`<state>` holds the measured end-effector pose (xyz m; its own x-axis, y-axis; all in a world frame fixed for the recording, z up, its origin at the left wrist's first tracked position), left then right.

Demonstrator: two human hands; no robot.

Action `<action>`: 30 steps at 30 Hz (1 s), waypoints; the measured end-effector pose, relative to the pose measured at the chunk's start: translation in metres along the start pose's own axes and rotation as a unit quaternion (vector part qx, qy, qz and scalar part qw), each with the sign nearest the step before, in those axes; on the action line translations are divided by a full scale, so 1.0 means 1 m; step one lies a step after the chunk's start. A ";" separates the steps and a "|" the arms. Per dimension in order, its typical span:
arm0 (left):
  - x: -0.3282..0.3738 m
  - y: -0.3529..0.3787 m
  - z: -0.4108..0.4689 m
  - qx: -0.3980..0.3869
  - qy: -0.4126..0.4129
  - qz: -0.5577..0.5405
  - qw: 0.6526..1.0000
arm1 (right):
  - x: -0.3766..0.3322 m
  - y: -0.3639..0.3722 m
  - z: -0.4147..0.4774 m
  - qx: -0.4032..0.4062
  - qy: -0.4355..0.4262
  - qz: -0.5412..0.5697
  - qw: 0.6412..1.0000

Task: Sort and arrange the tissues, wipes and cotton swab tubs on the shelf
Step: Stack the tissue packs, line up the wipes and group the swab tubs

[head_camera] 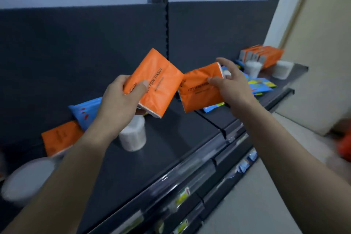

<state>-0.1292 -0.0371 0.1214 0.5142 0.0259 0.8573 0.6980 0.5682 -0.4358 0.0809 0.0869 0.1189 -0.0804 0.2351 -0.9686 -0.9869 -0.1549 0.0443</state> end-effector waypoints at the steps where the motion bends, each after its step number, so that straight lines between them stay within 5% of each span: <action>1: 0.010 0.020 0.002 -0.007 0.007 -0.003 1.000 | 0.002 -0.021 0.006 0.010 -0.003 0.003 1.000; 15: 0.133 0.299 0.021 -0.148 0.053 0.023 0.987 | 0.023 -0.315 0.095 0.132 0.034 0.011 0.991; 30: 0.153 0.444 0.141 -0.149 0.014 -0.055 0.987 | 0.062 -0.399 0.235 0.141 0.036 -0.017 0.989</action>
<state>0.1895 0.3353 0.0977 0.4382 -0.0472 0.8976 0.8634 0.2999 -0.4057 0.4366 0.3887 0.0987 -0.0473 0.1656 -0.9851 -0.9894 0.1278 0.0690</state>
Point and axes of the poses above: each hand's wrist, its own z-axis towards the middle knuckle, its own y-axis out of the palm, x = y × z, the point moved 2 cm from there along z, towards the middle knuckle, and after that the axes turned 12 degrees about z, right-handed, at the moved point
